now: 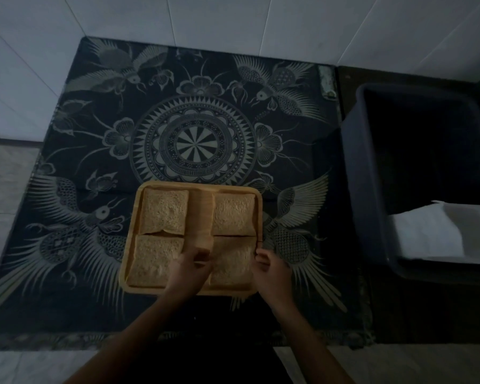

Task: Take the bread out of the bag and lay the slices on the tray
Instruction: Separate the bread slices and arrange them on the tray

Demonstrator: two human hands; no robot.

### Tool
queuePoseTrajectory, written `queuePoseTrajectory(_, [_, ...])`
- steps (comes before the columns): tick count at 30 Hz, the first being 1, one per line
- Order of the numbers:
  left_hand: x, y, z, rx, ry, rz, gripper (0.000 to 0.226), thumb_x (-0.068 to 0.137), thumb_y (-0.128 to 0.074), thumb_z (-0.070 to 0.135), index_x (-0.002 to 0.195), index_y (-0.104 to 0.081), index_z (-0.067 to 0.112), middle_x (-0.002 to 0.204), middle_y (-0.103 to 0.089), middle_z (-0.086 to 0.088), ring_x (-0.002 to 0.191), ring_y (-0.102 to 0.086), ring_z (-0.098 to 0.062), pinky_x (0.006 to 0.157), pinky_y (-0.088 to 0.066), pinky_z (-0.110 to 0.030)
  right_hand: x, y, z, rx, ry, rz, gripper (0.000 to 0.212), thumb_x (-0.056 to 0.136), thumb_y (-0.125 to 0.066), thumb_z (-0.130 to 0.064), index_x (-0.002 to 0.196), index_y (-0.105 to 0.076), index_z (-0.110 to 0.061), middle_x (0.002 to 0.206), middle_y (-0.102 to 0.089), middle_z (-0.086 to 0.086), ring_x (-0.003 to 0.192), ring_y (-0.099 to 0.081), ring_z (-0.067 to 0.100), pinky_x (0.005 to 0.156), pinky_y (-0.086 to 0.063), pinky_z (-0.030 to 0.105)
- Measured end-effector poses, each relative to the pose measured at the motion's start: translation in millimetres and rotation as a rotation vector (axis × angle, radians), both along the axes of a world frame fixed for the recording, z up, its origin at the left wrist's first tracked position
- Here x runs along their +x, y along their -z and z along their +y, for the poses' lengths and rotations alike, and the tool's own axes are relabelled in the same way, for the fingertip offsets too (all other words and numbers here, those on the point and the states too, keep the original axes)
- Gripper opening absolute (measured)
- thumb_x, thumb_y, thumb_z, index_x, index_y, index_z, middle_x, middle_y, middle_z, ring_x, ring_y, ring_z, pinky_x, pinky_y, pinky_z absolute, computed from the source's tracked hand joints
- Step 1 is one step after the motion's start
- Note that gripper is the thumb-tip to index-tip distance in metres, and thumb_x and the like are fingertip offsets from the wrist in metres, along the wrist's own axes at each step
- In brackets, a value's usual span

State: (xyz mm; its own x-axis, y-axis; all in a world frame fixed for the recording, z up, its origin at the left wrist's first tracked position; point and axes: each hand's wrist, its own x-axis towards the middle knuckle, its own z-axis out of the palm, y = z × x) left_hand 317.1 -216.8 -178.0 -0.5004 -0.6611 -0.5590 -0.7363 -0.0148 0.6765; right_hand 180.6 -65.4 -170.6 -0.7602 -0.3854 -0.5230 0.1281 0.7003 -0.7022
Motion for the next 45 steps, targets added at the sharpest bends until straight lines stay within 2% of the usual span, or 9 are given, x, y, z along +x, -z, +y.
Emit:
queuePoseTrajectory(4, [1.7, 4.2, 4.3, 0.048, -0.040, 0.019, 0.026, 0.085, -0.075, 0.017, 0.111, -0.075, 0.016, 0.099, -0.076, 0.004, 0.085, -0.069, -0.002, 0.065, -0.047, -0.012, 5.4, -1.6, -5.2, 0.036, -0.023, -0.005, 0.031, 0.094, -0.067, -0.023, 0.125, -0.066, -0.020, 0.104, -0.068, -0.009, 0.091, -0.064, 0.001, 0.068, -0.045, 0.011])
queuePoseTrajectory(10, [10.6, 9.5, 5.0, 0.109, -0.056, 0.049, 0.025, 0.085, -0.075, 0.014, 0.110, -0.074, 0.016, 0.096, -0.074, 0.005, 0.092, -0.070, -0.010, 0.076, -0.054, -0.026, 13.4, 0.3, 1.6, 0.037, -0.043, -0.011, 0.033, 0.093, -0.068, -0.025, 0.125, -0.067, -0.020, 0.099, -0.066, -0.013, 0.089, -0.061, -0.006, 0.070, -0.047, 0.011])
queuePoseTrajectory(17, [12.5, 8.5, 0.2, 0.120, -0.026, 0.055, 0.021, 0.089, -0.070, 0.018, 0.111, -0.072, 0.015, 0.097, -0.074, 0.001, 0.094, -0.070, -0.015, 0.080, -0.058, -0.036, 9.9, 1.6, 3.4, 0.025, -0.044, -0.010, 0.029, 0.094, -0.068, -0.025, 0.123, -0.067, -0.020, 0.105, -0.068, -0.007, 0.096, -0.066, 0.004, 0.075, -0.053, 0.018])
queuePoseTrajectory(22, [-12.8, -0.6, -18.0, -0.070, -0.052, 0.082, 0.028, 0.094, -0.065, 0.039, 0.116, -0.069, 0.022, 0.099, -0.070, 0.009, 0.084, -0.063, -0.002, 0.067, -0.047, -0.021, -20.2, -6.3, -13.8, 0.014, -0.080, 0.145, 0.028, 0.096, -0.065, -0.014, 0.124, -0.066, -0.012, 0.115, -0.070, 0.001, 0.103, -0.066, 0.012, 0.087, -0.053, 0.026])
queuePoseTrajectory(25, [-27.6, -0.2, -31.5, -0.138, -0.003, 0.092, 0.031, 0.095, -0.063, 0.029, 0.124, -0.066, 0.020, 0.107, -0.072, 0.004, 0.086, -0.062, -0.003, 0.067, -0.044, -0.015, -38.3, -10.7, -28.8, -0.001, -0.122, 0.211, 0.028, 0.099, -0.060, -0.010, 0.126, -0.066, -0.012, 0.117, -0.071, 0.001, 0.103, -0.066, 0.012, 0.086, -0.052, 0.025])
queuePoseTrajectory(29, [-37.8, 1.0, -40.8, -0.091, 0.045, 0.136, 0.039, 0.094, -0.063, 0.019, 0.133, -0.062, 0.020, 0.123, -0.071, -0.001, 0.109, -0.067, -0.015, 0.088, -0.052, -0.029, -44.8, -7.7, -40.0, 0.003, -0.177, 0.248, 0.034, 0.098, -0.058, -0.005, 0.131, -0.065, -0.010, 0.124, -0.071, 0.003, 0.112, -0.065, 0.014, 0.099, -0.054, 0.032])
queuePoseTrajectory(34, [-39.7, 1.9, -41.4, -0.090, 0.072, 0.172, 0.041, 0.094, -0.061, 0.016, 0.134, -0.062, 0.022, 0.123, -0.072, 0.000, 0.094, -0.063, 0.001, 0.072, -0.045, -0.008, -41.7, -0.4, -39.3, 0.005, -0.179, 0.247, 0.034, 0.099, -0.058, -0.005, 0.131, -0.066, -0.011, 0.126, -0.071, 0.003, 0.116, -0.065, 0.014, 0.101, -0.050, 0.026])
queuePoseTrajectory(42, [-39.9, -3.3, -38.4, -0.064, 0.058, 0.201, 0.047, 0.093, -0.064, 0.013, 0.139, -0.058, 0.019, 0.127, -0.070, -0.004, 0.110, -0.068, -0.017, 0.095, -0.055, -0.034, -35.8, 1.7, -37.3, 0.019, -0.160, 0.265, 0.034, 0.098, -0.059, -0.005, 0.130, -0.068, -0.012, 0.125, -0.072, 0.001, 0.116, -0.065, 0.013, 0.098, -0.047, 0.019])
queuePoseTrajectory(45, [-38.8, -3.6, -36.9, -0.044, 0.046, 0.218, 0.048, 0.092, -0.065, 0.013, 0.139, -0.058, 0.018, 0.124, -0.071, -0.004, 0.112, -0.068, -0.017, 0.096, -0.054, -0.033, -35.9, 1.8, -37.5, 0.015, -0.155, 0.253, 0.034, 0.098, -0.059, -0.004, 0.129, -0.067, -0.012, 0.125, -0.071, 0.001, 0.116, -0.065, 0.012, 0.097, -0.046, 0.019])
